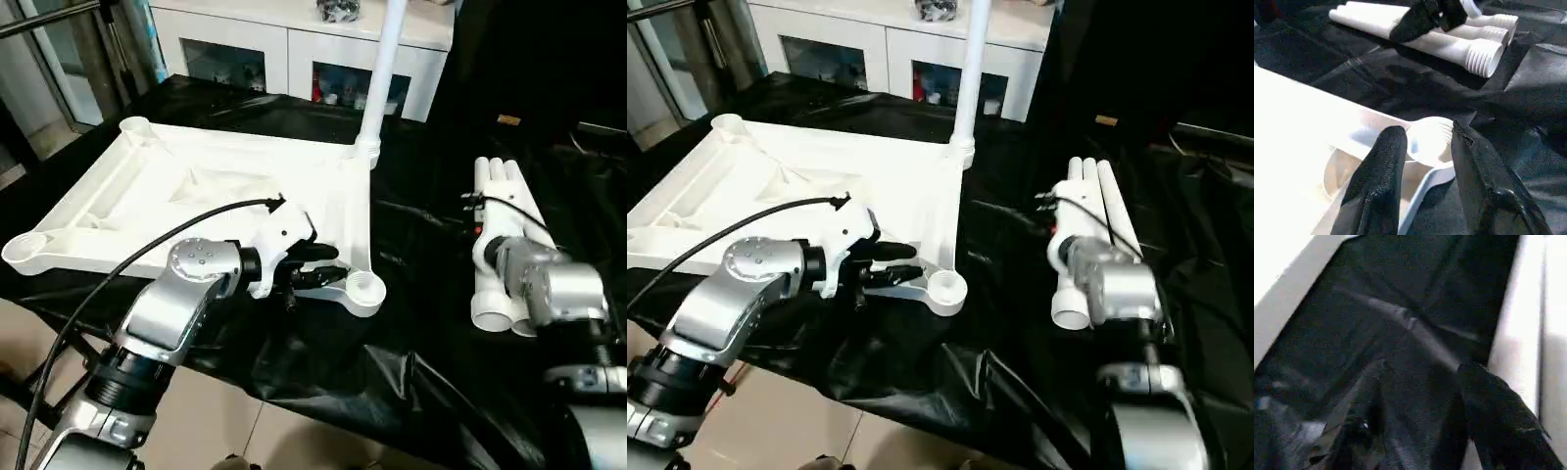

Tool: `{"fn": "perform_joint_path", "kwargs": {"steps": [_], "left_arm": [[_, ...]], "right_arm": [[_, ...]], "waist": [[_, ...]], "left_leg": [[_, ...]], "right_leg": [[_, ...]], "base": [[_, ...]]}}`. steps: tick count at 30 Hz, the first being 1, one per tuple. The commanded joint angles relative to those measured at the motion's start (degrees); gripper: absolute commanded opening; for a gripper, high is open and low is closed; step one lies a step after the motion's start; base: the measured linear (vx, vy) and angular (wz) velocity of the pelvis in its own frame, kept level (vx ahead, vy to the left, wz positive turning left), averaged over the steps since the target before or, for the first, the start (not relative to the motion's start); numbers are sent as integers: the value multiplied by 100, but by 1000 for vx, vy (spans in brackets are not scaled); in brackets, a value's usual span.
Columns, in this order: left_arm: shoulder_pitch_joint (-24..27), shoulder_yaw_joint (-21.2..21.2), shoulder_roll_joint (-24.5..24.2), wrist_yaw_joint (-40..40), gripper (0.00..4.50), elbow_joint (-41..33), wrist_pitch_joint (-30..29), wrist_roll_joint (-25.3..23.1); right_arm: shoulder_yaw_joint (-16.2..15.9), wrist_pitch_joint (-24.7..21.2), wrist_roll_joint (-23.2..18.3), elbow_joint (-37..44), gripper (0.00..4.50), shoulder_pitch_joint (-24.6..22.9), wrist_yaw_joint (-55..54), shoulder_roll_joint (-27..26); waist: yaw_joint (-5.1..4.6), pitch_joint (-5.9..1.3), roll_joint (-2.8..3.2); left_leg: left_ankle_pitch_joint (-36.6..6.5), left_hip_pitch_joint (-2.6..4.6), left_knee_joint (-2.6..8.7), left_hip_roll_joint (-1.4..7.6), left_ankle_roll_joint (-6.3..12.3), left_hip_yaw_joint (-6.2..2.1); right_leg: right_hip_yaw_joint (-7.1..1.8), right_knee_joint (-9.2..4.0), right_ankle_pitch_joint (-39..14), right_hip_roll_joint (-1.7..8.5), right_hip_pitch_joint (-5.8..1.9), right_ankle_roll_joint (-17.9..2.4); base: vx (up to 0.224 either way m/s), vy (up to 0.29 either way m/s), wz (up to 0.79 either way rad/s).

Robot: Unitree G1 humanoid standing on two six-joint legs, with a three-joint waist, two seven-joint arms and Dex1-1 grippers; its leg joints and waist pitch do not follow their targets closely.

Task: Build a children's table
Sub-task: Rotate table base, then pick table leg

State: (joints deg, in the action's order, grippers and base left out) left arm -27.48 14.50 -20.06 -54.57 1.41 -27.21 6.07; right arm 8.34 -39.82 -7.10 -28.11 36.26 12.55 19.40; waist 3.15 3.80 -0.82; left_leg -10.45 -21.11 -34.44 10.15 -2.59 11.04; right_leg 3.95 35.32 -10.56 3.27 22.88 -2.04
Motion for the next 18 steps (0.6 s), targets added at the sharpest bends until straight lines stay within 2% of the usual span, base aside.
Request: {"fn": "perform_joint_path", "kwargs": {"steps": [1, 5, 7, 13, 14, 16, 18], "left_arm": [[-3, -2, -39, 53, 209, -129, -58, 47], [4, 11, -58, 78, 241, -142, -91, 54], [3, 26, -78, 81, 245, -135, -99, 47], [-27, 54, -95, 67, 291, -132, -147, 52], [-35, 61, -97, 67, 291, -125, -144, 45], [-45, 97, -118, 108, 326, -100, -76, -33], [-51, 133, -146, 136, 332, -75, -49, -89]], "right_arm": [[95, 3, 34, -193, 271, 123, -116, 95], [169, 42, 63, -457, 305, 239, -239, 153], [235, 37, 61, -607, 312, 303, -308, 189], [259, -23, 8, -939, 367, 415, -229, 277], [261, -99, 6, -990, 367, 433, -239, 290], [302, -229, -68, -1112, 388, 479, -180, 297], [387, -389, -188, -1232, 391, 527, -92, 277]], "waist": [[-7, -443, -21], [-7, -436, -20], [-4, -443, 3], [-5, -444, -5], [-6, -447, -7], [-18, -447, -14], [-18, -448, -10]], "left_leg": [[-645, 71, 336, 268, 64, -118], [-697, 67, 329, 256, 56, -110], [-661, 68, 326, 257, 42, -112], [-670, 63, 318, 252, 82, -108], [-665, 61, 318, 253, 82, -109], [-668, 58, 317, 250, 92, -112], [-688, 64, 316, 254, 93, -111]], "right_leg": [[-328, -397, -929, 466, -325, -1063], [-328, -421, -1070, 459, -321, -1002], [-327, -412, -994, 454, -320, -1011], [-319, -411, -915, 453, -328, -1073], [-319, -406, -916, 452, -332, -1072], [-315, -405, -942, 448, -333, -1083], [-316, -409, -976, 448, -330, -1077]], "base": [[0, 0, 0], [0, 0, 0], [0, 0, 0], [0, 0, 0], [0, 0, 0], [0, 0, 0], [0, 0, 0]]}}
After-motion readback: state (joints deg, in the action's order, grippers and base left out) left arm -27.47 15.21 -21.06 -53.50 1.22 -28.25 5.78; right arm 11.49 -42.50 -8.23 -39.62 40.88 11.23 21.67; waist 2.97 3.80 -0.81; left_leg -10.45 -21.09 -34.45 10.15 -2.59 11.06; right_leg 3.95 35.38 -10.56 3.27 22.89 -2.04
